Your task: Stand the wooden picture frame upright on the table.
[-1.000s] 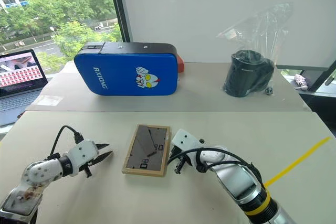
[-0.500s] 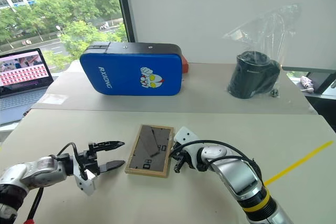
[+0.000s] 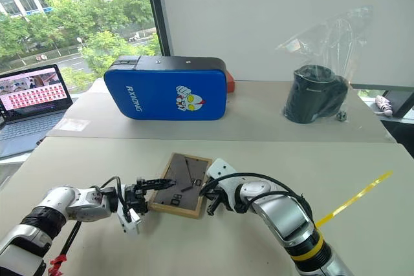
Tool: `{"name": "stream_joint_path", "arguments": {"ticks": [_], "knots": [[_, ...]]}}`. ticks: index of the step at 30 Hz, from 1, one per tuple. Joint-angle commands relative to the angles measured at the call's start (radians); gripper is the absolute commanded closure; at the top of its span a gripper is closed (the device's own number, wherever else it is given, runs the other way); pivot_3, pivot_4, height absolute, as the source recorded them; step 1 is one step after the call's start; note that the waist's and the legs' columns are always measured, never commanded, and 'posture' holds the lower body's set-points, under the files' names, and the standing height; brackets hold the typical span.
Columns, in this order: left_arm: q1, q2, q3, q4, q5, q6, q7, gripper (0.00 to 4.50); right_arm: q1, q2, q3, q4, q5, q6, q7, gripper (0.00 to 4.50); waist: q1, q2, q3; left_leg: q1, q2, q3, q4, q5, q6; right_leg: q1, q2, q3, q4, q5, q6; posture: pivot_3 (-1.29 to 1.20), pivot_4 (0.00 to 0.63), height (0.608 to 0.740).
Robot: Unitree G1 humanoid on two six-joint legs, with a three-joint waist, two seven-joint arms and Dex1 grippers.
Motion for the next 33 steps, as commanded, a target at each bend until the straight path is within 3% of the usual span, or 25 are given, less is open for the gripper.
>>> {"name": "stream_joint_path", "arguments": {"ticks": [1, 4, 6, 11, 15, 20, 26, 33], "knots": [[0.040, 0.028, -0.060, -0.006, 0.032, -0.010, 0.014, 2.51, -0.004, 0.000, -0.043, 0.013, -0.009, 0.019, -0.042, 4.50, 0.000, 0.000, 0.000, 0.000, 0.000, 0.000, 0.000, 0.000, 0.000, 0.000, 0.000, 0.000, 0.000, 0.000, 0.000, 0.00, 0.150, 0.740], [0.055, 0.038, -0.071, -0.018, 0.035, 0.010, 0.034, 3.37, -0.012, -0.024, -0.077, 0.029, -0.010, 0.005, -0.043, 4.50, -0.002, 0.000, 0.000, 0.000, 0.000, 0.000, 0.000, 0.000, 0.000, 0.001, 0.000, 0.000, 0.000, 0.000, 0.000, 0.00, 0.150, 0.740], [0.064, 0.042, -0.079, -0.023, 0.034, 0.023, 0.039, 3.38, -0.025, -0.037, -0.111, 0.044, -0.007, -0.013, -0.040, 4.50, -0.002, 0.000, 0.000, 0.000, 0.000, 0.000, 0.000, 0.000, 0.000, 0.001, 0.000, 0.000, 0.000, 0.000, 0.000, 0.00, 0.150, 0.740], [0.082, 0.043, -0.078, -0.056, 0.005, 0.049, 0.032, 3.38, -0.123, -0.054, -0.216, 0.132, 0.019, -0.055, -0.019, 3.02, -0.009, 0.000, 0.000, 0.000, 0.000, 0.000, 0.000, 0.000, 0.000, 0.000, 0.000, 0.000, 0.001, 0.000, 0.000, 0.00, 0.150, 0.740], [0.087, 0.036, -0.075, -0.069, -0.021, 0.066, 0.016, 3.38, -0.217, 0.033, -0.259, 0.165, 0.120, -0.039, 0.040, 1.64, -0.020, 0.000, 0.000, 0.001, 0.000, 0.000, 0.000, 0.000, 0.000, 0.000, 0.000, 0.000, 0.001, 0.000, 0.000, 0.00, 0.150, 0.740], [0.100, 0.034, -0.077, -0.098, -0.039, 0.073, 0.000, 3.38, -0.336, 0.144, -0.208, 0.294, 0.246, 0.034, 0.164, 0.01, -0.018, 0.001, 0.000, 0.000, 0.000, 0.000, 0.000, 0.000, 0.000, 0.000, 0.000, 0.000, 0.002, 0.000, 0.000, 0.00, 0.150, 0.740], [0.108, 0.032, -0.074, -0.119, -0.055, 0.078, -0.014, 3.38, -0.425, 0.153, -0.088, 0.538, 0.213, -0.026, 0.270, 0.01, -0.016, 0.001, 0.001, 0.000, 0.000, 0.000, -0.001, 0.000, 0.000, 0.000, 0.000, 0.000, 0.001, 0.000, -0.001, 0.00, 0.150, 0.740], [0.126, 0.038, -0.069, -0.142, -0.074, 0.084, -0.028, 3.38, -0.442, 0.227, -0.066, 0.676, 0.266, -0.024, 0.389, 0.01, -0.021, 0.003, 0.000, 0.001, -0.001, 0.000, -0.001, 0.000, 0.000, 0.000, 0.000, 0.000, 0.002, 0.000, -0.001, 0.00, 0.150, 0.740]]}}
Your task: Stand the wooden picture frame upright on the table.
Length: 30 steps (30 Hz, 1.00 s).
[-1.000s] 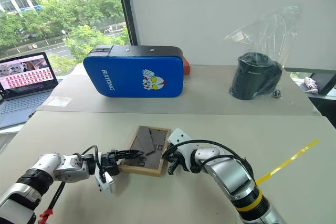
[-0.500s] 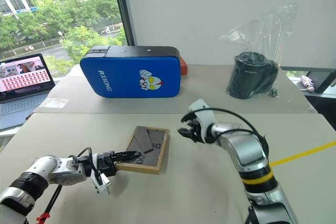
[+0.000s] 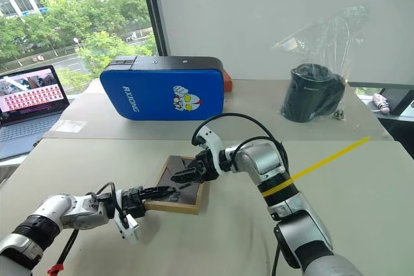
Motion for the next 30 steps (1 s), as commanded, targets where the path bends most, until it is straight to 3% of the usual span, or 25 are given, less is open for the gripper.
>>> {"name": "stream_joint_path", "arguments": {"ticks": [1, 5, 12, 18, 24, 26, 30], "knots": [[0.047, -0.009, -0.052, -0.015, 0.017, -0.008, -0.041, 3.38, 0.004, 0.066, -0.005, 0.017, 0.076, 0.034, 0.071, 0.01, -0.002, 0.000, 0.000, 0.000, 0.000, 0.000, 0.000, 0.000, 0.000, 0.000, 0.000, 0.000, 0.000, 0.000, 0.000, 0.00, 0.150, 0.740], [0.058, -0.008, -0.044, -0.030, -0.001, -0.003, -0.061, 3.38, -0.021, 0.113, -0.119, -0.028, 0.170, 0.092, 0.073, 0.01, -0.003, 0.001, 0.000, 0.000, 0.000, 0.000, -0.001, 0.000, 0.000, -0.001, 0.000, 0.000, 0.001, 0.002, -0.003, 0.00, 0.150, 0.740], [0.061, -0.009, -0.032, -0.051, -0.049, -0.003, -0.113, 3.38, 0.010, 0.060, -0.126, -0.079, 0.167, 0.090, 0.050, 0.01, 0.001, 0.000, 0.001, -0.002, 0.000, 0.000, -0.003, 0.000, 0.000, -0.003, 0.000, 0.000, 0.000, 0.003, -0.005, 0.00, 0.150, 0.740], [0.057, -0.020, -0.028, -0.058, -0.079, -0.004, -0.152, 3.38, 0.071, -0.045, -0.098, -0.068, 0.105, 0.048, 0.035, 0.01, 0.003, 0.000, 0.001, -0.002, 0.000, 0.000, -0.004, 0.000, 0.000, -0.003, -0.001, -0.001, -0.001, 0.002, -0.005, 0.00, 0.150, 0.740], [0.053, -0.026, -0.024, -0.051, -0.087, -0.006, -0.165, 3.38, 0.157, -0.227, -0.170, -0.082, 0.082, 0.010, 0.032, 0.01, 0.007, 0.000, 0.000, -0.001, 0.000, 0.000, -0.004, 0.000, 0.000, -0.001, -0.001, -0.001, -0.001, 0.000, -0.001, 0.00, 0.150, 0.740], [0.053, -0.027, -0.023, -0.048, -0.089, -0.006, -0.168, 3.38, 0.215, -0.310, -0.227, -0.168, 0.074, -0.055, 0.036, 0.01, 0.014, -0.001, 0.001, -0.001, 0.000, 0.000, -0.004, 0.000, 0.000, -0.001, -0.001, -0.001, -0.001, 0.000, -0.001, 0.00, 0.150, 0.740], [0.051, -0.024, -0.022, -0.038, -0.088, -0.014, -0.167, 3.38, 0.426, -0.473, -0.184, -0.431, -0.157, -0.528, 0.029, 0.01, 0.024, 0.000, 0.001, -0.003, -0.002, 0.000, -0.004, 0.000, 0.000, -0.003, -0.002, -0.001, -0.003, -0.001, 0.000, 0.00, 0.150, 0.740]]}}
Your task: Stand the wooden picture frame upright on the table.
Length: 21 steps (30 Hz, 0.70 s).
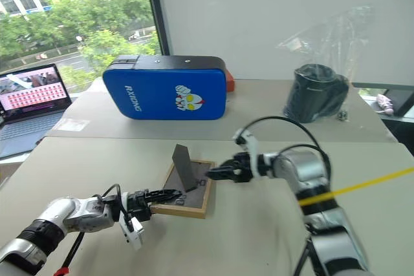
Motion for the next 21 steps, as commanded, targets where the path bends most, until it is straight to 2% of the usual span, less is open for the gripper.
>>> {"name": "stream_joint_path", "arguments": {"ticks": [1, 4, 8, 10, 16, 21], "knots": [[0.020, 0.010, -0.030, 0.033, 0.023, -0.015, -0.030, 3.38, 0.120, -0.083, 0.033, -0.235, -0.183, -0.405, 0.001, 0.01, -0.005, 0.000, 0.000, 0.000, 0.000, 0.000, -0.001, 0.000, 0.000, 0.000, 0.000, 0.000, 0.000, -0.002, 0.003, 0.00, 0.150, 0.740], [0.016, 0.010, -0.029, 0.040, 0.026, -0.022, -0.027, 3.38, 0.247, -0.146, 0.119, -0.322, -0.390, -0.779, -0.027, 0.01, -0.015, -0.001, 0.000, 0.003, 0.000, 0.000, -0.002, 0.000, 0.000, 0.001, 0.000, 0.000, 0.001, -0.002, 0.003, 0.00, 0.150, 0.740], [0.008, 0.005, -0.024, 0.066, -0.001, -0.031, -0.031, 3.38, 0.325, -0.110, 0.223, -0.430, -0.595, -1.069, -0.117, 0.01, -0.023, -0.004, 0.002, 0.003, 0.000, 0.001, -0.001, 0.003, -0.005, 0.002, 0.000, 0.001, 0.001, -0.002, 0.004, 0.00, 0.150, 0.740], [0.004, 0.003, -0.021, 0.076, -0.020, -0.042, -0.035, 3.38, 0.324, -0.076, 0.249, -0.412, -0.694, -1.176, -0.186, 0.01, -0.024, -0.004, 0.002, 0.003, 0.000, 0.001, -0.001, 0.003, -0.006, 0.002, 0.000, 0.001, 0.001, -0.002, 0.004, 0.00, 0.150, 0.740], [0.000, -0.006, -0.010, 0.072, -0.093, -0.070, -0.074, 3.38, 0.239, 0.019, 0.289, -0.258, -0.928, -1.345, -0.356, 0.01, -0.024, -0.008, 0.002, 0.004, 0.000, 0.001, -0.001, 0.005, -0.009, 0.003, 0.001, 0.001, 0.001, -0.001, 0.003, 0.00, 0.150, 0.740], [0.009, -0.011, -0.003, 0.068, -0.165, -0.089, -0.119, 3.38, 0.206, 0.049, 0.317, -0.146, -1.007, -1.415, -0.415, 0.01, -0.022, -0.009, 0.002, 0.003, 0.000, 0.001, -0.002, 0.005, -0.008, 0.003, 0.000, 0.001, 0.000, -0.001, 0.003, 0.00, 0.150, 0.740]]}}
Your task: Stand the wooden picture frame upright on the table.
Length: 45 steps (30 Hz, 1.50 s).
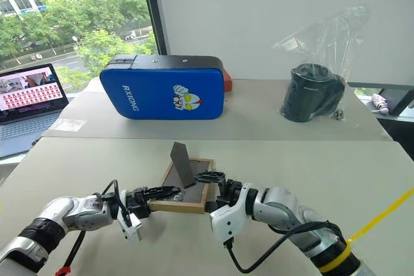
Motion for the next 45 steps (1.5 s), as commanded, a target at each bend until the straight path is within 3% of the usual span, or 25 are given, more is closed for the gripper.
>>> {"name": "stream_joint_path", "arguments": {"ticks": [1, 4, 11, 12, 14, 17, 19, 25, 27, 29, 34, 39, 45], "knots": [[0.026, -0.003, -0.015, -0.001, -0.052, -0.039, -0.052, 3.38, -0.016, 0.010, 0.011, 0.039, -0.038, -0.070, -0.050, 0.01, 0.000, 0.000, 0.000, 0.000, 0.000, 0.000, 0.000, 0.000, 0.000, 0.000, 0.000, 0.000, 0.000, 0.000, 0.000, 0.00, 0.150, 0.740], [0.029, -0.005, -0.006, -0.012, -0.085, -0.037, -0.081, 3.38, -0.016, 0.018, 0.008, 0.053, -0.042, -0.090, -0.066, 0.75, 0.000, 0.000, 0.000, 0.000, 0.000, 0.000, 0.000, -0.001, 0.001, 0.000, 0.000, 0.000, 0.000, 0.000, 0.000, 0.00, 0.150, 0.740], [0.045, -0.016, 0.016, -0.015, -0.150, -0.020, -0.146, 3.38, -0.019, 0.029, -0.006, 0.061, -0.050, -0.100, -0.102, 3.12, -0.002, 0.000, 0.000, 0.001, 0.000, 0.000, 0.000, -0.001, 0.001, 0.001, 0.000, 0.000, 0.000, 0.000, 0.000, 0.00, 0.150, 0.740], [0.046, -0.018, 0.015, -0.015, -0.166, -0.020, -0.157, 3.38, -0.019, 0.030, -0.008, 0.062, -0.052, -0.101, -0.106, 3.27, -0.002, 0.000, 0.000, 0.001, 0.000, 0.000, 0.000, -0.001, 0.001, 0.001, 0.000, 0.000, 0.000, 0.000, -0.001, 0.00, 0.150, 0.740], [0.051, -0.019, 0.018, -0.019, -0.205, -0.015, -0.182, 2.37, -0.020, 0.033, -0.014, 0.064, -0.049, -0.099, -0.111, 3.30, -0.002, 0.000, 0.000, 0.001, 0.000, 0.000, 0.000, -0.001, 0.001, 0.001, 0.000, 0.000, 0.001, 0.000, -0.001, 0.00, 0.150, 0.740], [0.065, -0.023, 0.045, -0.042, -0.238, 0.015, -0.212, 1.29, -0.020, 0.039, -0.026, 0.065, -0.030, -0.085, -0.110, 3.30, -0.003, 0.000, 0.000, 0.001, 0.000, 0.000, 0.000, -0.001, 0.001, 0.001, 0.000, 0.000, 0.001, 0.000, -0.001, 0.00, 0.150, 0.740], [0.093, -0.015, 0.074, -0.057, -0.344, 0.087, -0.249, 0.57, -0.021, 0.045, -0.044, 0.059, 0.009, -0.059, -0.097, 3.30, -0.004, 0.000, 0.000, 0.001, 0.000, 0.000, 0.000, -0.001, 0.001, 0.000, 0.000, 0.000, 0.001, 0.000, -0.001, 0.00, 0.150, 0.740], [0.276, -0.031, 0.302, -0.169, -0.754, 0.519, -0.316, 0.54, -0.034, 0.033, -0.136, 0.025, 0.189, 0.076, -0.012, 3.30, -0.008, -0.001, 0.002, 0.001, 0.000, 0.000, 0.000, 0.000, 0.001, 0.000, 0.000, 0.000, 0.002, 0.002, -0.004, 0.00, 0.150, 0.740], [0.385, -0.047, 0.360, -0.255, -0.827, 0.634, -0.340, 0.54, -0.059, 0.040, -0.188, -0.005, 0.308, 0.189, 0.046, 3.30, -0.010, -0.001, 0.002, 0.001, 0.001, 0.000, 0.000, -0.001, 0.002, 0.000, 0.000, 0.000, 0.002, 0.004, -0.007, 0.00, 0.150, 0.740], [0.489, -0.064, 0.384, -0.351, -0.835, 0.693, -0.359, 0.54, -0.091, 0.047, -0.230, -0.046, 0.449, 0.348, 0.124, 3.30, -0.021, -0.001, 0.003, 0.000, 0.001, 0.000, 0.000, -0.001, 0.002, 0.000, 0.001, 0.000, 0.002, 0.004, -0.009, 0.00, 0.150, 0.740], [0.624, -0.134, 0.399, -0.535, -0.795, 0.802, -0.378, 0.54, -0.281, 0.020, -0.380, -0.138, 0.969, 1.074, 0.306, 3.30, -0.020, -0.001, 0.009, 0.000, 0.001, -0.001, 0.001, -0.001, 0.003, 0.000, 0.001, 0.000, 0.003, 0.006, -0.012, 0.00, 0.150, 0.740], [0.639, -0.209, 0.415, -0.589, -0.779, 0.867, -0.387, 0.54, -0.462, -0.004, -0.468, -0.017, 1.239, 1.542, 0.337, 3.30, -0.004, -0.001, 0.009, 0.000, 0.002, -0.002, 0.001, -0.001, 0.003, 0.000, 0.002, -0.001, 0.003, 0.006, -0.013, 0.00, 0.150, 0.740], [0.653, -0.252, 0.403, -0.626, -0.777, 0.867, -0.436, 0.54, -0.467, -0.011, -0.379, 0.059, 1.244, 1.577, 0.407, 3.30, -0.005, -0.001, 0.009, -0.002, 0.002, -0.001, 0.000, -0.003, 0.005, -0.002, 0.002, -0.001, 0.001, 0.006, -0.013, 0.00, 0.150, 0.740]]}}
